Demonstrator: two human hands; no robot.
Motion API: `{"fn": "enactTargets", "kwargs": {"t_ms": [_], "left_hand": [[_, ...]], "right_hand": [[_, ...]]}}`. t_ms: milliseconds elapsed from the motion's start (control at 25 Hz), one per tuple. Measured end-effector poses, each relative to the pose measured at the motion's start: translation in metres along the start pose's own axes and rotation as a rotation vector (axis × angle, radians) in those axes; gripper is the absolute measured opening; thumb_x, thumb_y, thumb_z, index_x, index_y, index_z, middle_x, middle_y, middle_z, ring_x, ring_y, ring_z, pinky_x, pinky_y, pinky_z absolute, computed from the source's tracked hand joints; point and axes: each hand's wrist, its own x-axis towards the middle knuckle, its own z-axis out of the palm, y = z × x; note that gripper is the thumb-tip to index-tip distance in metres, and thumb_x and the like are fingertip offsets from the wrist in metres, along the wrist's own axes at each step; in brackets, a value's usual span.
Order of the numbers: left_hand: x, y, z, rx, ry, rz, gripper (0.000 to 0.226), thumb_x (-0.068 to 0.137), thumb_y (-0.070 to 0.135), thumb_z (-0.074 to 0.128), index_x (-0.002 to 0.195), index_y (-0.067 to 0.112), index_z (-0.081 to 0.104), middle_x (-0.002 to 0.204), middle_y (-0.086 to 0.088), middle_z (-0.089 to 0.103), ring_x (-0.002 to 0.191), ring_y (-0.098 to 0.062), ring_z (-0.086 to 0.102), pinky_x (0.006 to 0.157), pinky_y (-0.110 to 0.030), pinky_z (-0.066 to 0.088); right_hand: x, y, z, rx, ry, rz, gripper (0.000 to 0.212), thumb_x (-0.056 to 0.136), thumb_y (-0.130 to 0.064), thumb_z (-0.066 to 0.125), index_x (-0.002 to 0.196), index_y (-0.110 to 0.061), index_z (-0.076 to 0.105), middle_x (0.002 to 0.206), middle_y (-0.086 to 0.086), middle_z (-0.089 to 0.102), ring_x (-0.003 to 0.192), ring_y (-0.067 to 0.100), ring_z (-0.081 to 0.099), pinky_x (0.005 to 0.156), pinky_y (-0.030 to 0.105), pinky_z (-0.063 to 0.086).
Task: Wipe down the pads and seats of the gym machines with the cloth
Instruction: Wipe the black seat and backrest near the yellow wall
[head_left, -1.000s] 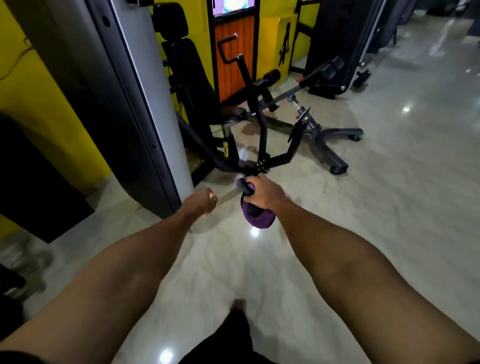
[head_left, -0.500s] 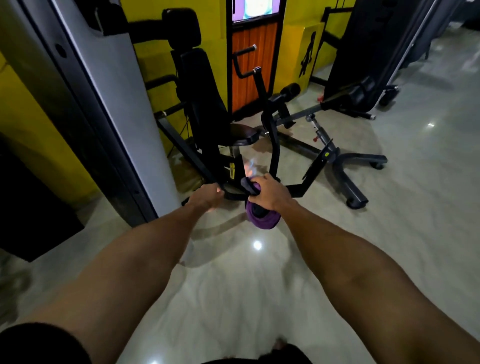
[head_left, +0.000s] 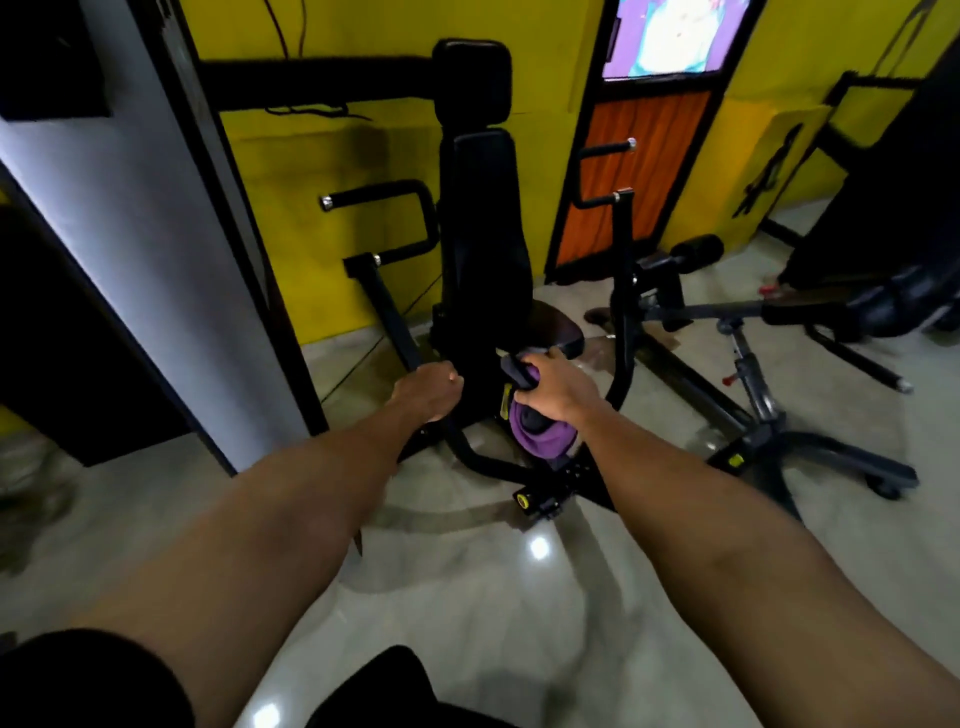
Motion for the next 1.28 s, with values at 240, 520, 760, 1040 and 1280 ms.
{"fn": "enactTargets", "kwargs": {"t_ms": [240, 520, 760, 1040, 1280], "left_hand": [[0.120, 0.005, -0.032, 0.012, 0.030, -0.029, 0.032, 0.104, 0.034, 0.039, 0.102, 0.011, 0.061, 0.115, -0.013, 0.064, 0.105, -0.033, 0.061, 0.081, -0.036, 0.044], [0.273, 0.006, -0.112, 0.008, 0.119, -0.018, 0.033, 0.105, 0.031, 0.039, 0.110, 0.006, 0.060, 0.117, -0.019, 0.063, 0.102, -0.035, 0.060, 0.079, -0.037, 0.047], [0.382, 0.013, -0.172, 0.033, 0.197, -0.001, 0.033, 0.104, 0.036, 0.041, 0.115, 0.014, 0.063, 0.123, -0.014, 0.064, 0.110, -0.034, 0.060, 0.078, -0.035, 0.042], [0.525, 0.024, -0.242, 0.075, 0.327, 0.005, 0.037, 0.105, 0.038, 0.039, 0.126, 0.016, 0.061, 0.135, -0.011, 0.060, 0.121, -0.031, 0.057, 0.090, -0.036, 0.045], [0.622, 0.028, -0.288, 0.041, 0.393, 0.012, 0.036, 0.104, 0.037, 0.042, 0.124, 0.017, 0.063, 0.132, -0.011, 0.061, 0.119, -0.033, 0.058, 0.089, -0.037, 0.046]], "right_hand": [[0.141, 0.014, -0.022, -0.008, 0.019, -0.061, 0.068, 0.088, -0.050, 0.072, 0.147, -0.029, 0.045, 0.139, 0.005, 0.046, 0.121, 0.033, 0.058, 0.095, 0.043, 0.048], [0.293, -0.009, -0.078, 0.031, 0.081, -0.077, 0.073, 0.088, -0.048, 0.071, 0.152, -0.033, 0.040, 0.144, 0.002, 0.043, 0.124, 0.031, 0.055, 0.097, 0.041, 0.049], [0.421, -0.024, -0.133, 0.001, 0.150, -0.126, 0.075, 0.084, -0.050, 0.074, 0.150, -0.035, 0.041, 0.138, 0.002, 0.045, 0.122, 0.030, 0.057, 0.096, 0.043, 0.053], [0.583, -0.026, -0.194, -0.021, 0.231, -0.213, 0.070, 0.085, -0.049, 0.073, 0.146, -0.035, 0.042, 0.140, 0.004, 0.043, 0.123, 0.032, 0.055, 0.095, 0.047, 0.053], [0.693, -0.032, -0.232, 0.076, 0.318, -0.242, 0.070, 0.088, -0.047, 0.071, 0.145, -0.033, 0.033, 0.135, 0.008, 0.043, 0.118, 0.038, 0.058, 0.092, 0.050, 0.054]]}}
